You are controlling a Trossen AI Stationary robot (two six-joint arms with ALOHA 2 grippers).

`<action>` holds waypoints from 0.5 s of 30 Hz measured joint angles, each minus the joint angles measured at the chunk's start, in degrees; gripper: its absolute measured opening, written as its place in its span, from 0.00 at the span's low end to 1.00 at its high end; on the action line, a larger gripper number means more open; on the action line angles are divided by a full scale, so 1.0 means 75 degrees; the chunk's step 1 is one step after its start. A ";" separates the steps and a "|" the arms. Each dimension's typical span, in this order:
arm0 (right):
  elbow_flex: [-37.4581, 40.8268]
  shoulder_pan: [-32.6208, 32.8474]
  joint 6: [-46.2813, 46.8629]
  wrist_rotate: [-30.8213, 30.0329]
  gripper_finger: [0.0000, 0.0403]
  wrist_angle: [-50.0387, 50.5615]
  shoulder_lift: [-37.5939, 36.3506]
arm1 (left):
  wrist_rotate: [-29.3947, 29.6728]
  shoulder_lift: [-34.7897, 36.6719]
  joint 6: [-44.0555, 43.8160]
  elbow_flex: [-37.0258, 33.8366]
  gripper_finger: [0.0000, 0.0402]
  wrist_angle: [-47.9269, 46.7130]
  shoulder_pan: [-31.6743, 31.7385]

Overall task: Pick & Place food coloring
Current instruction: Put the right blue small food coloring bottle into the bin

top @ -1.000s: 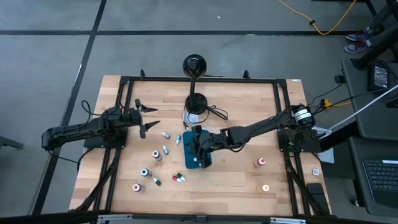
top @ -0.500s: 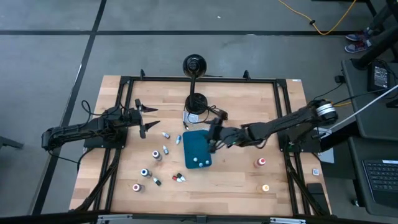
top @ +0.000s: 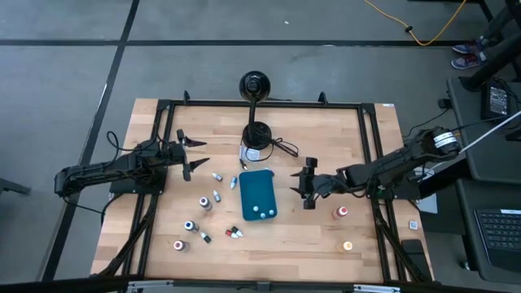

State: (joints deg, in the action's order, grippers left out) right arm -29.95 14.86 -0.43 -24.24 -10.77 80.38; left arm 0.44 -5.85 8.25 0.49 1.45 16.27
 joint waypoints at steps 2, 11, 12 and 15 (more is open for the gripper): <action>0.0003 -0.0102 0.0086 -0.0006 0.54 -0.0190 0.0162 | 0.0001 0.0000 0.0000 -0.0001 0.67 0.0003 0.0001; 0.0000 -0.0627 0.1197 -0.0006 0.54 -0.1602 0.1402 | -0.0002 0.0000 0.0000 -0.0002 0.67 0.0003 -0.0002; -0.0008 -0.0665 0.1199 0.0028 0.54 -0.1813 0.1571 | -0.0001 0.0000 0.0000 0.0000 0.67 0.0000 0.0001; -0.0186 -0.0757 0.1013 0.0326 0.54 -0.2146 0.2071 | 0.0000 0.0000 0.0000 -0.0003 0.67 0.0003 -0.0002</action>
State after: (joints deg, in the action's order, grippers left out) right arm -31.35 9.18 7.17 -21.79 -26.86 95.91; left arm 0.45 -5.85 8.25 0.47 1.47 16.25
